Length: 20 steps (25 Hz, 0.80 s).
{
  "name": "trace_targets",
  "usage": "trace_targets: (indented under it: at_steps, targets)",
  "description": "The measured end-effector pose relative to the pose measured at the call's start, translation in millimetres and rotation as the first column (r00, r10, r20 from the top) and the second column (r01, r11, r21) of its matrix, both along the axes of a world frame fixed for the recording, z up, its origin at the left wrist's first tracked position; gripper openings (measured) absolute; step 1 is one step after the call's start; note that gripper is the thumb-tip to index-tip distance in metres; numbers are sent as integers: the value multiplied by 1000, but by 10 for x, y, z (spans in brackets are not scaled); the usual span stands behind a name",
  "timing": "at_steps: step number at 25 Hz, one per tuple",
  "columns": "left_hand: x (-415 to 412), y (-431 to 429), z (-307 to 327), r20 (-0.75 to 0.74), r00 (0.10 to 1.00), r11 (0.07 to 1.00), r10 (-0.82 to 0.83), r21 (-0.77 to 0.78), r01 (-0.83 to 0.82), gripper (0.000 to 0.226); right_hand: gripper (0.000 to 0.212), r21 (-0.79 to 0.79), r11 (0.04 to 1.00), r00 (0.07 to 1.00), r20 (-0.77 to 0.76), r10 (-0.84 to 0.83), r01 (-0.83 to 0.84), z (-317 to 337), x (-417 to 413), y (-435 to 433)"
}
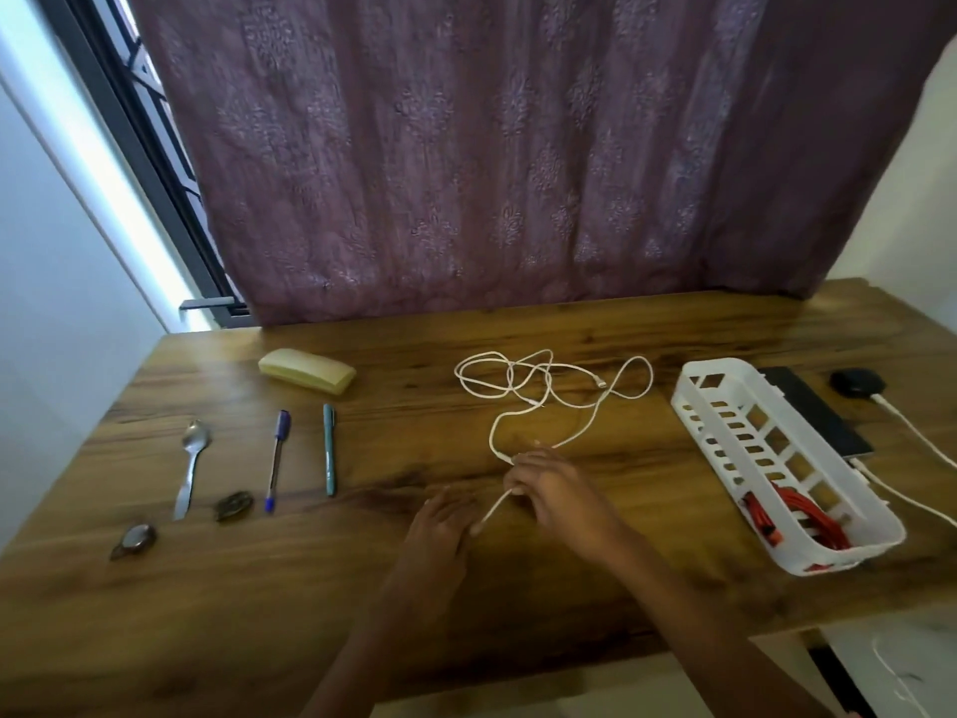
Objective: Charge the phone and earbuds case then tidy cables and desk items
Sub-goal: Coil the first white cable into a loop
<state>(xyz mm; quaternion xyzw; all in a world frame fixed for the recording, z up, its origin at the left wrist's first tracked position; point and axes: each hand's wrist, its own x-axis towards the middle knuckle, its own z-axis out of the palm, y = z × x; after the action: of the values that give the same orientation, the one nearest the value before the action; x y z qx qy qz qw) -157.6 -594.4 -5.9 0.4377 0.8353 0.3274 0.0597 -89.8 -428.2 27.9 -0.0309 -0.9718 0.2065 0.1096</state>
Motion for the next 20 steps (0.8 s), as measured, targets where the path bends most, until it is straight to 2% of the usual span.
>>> trace_targets:
  at_steps: [2, 4, 6, 8, 10, 12, 13, 14, 16, 18, 20]
  targets:
    - [-10, 8, 165, 197, 980, 997, 7, 70, -22, 20, 17, -119, 989, 989, -114, -96, 83, 142, 16, 2]
    - [-37, 65, 450, 365, 931, 986, -19, 160, -42, 24, 15, -215, 968, 958, -223, -178, 130, 355, 4, 33]
    - [-59, 148, 811, 550, 828, 942, -107, 322, -93, 30, 13, -327, 934, 906, -335, -257, 144, 586, -27, 86]
    - [-94, 268, 1216, 713, 653, 847, -257, 491, -203, 30, 12, -493, 859, 851, -384, -357, 138, 813, -82, 157]
    - [-136, 422, 1616, 758, 494, 756, -425, 598, -267, 29, 16, -679, 729, 820, -362, -443, 94, 1054, -165, 214]
    - [-172, 570, 1975, 725, 430, 699, -538, 669, -253, 29, 16, -803, 596, 819, -338, -464, 6, 1263, -242, 271]
    - [-197, 638, 2149, 699, 412, 663, -585, 704, -253, 29, 19, -827, 561, 824, -334, -458, -24, 1362, -271, 293]
    - [-227, 701, 2304, 676, 405, 629, -616, 731, -265, 29, 24, -820, 571, 829, -336, -446, -26, 1440, -295, 314]
    - [-312, 810, 2556, 642, 416, 562, -643, 766, -313, 28, 30, -723, 689, 834, -346, -430, 55, 1552, -285, 344]
    - [-401, 904, 2760, 614, 458, 497, -643, 789, -360, 26, 28, -533, 830, 843, -362, -397, 162, 1617, -231, 358]
    - [-465, 992, 2864, 598, 529, 456, -603, 802, -386, 25, 28, -294, 926, 861, -377, -342, 239, 1663, -144, 325]
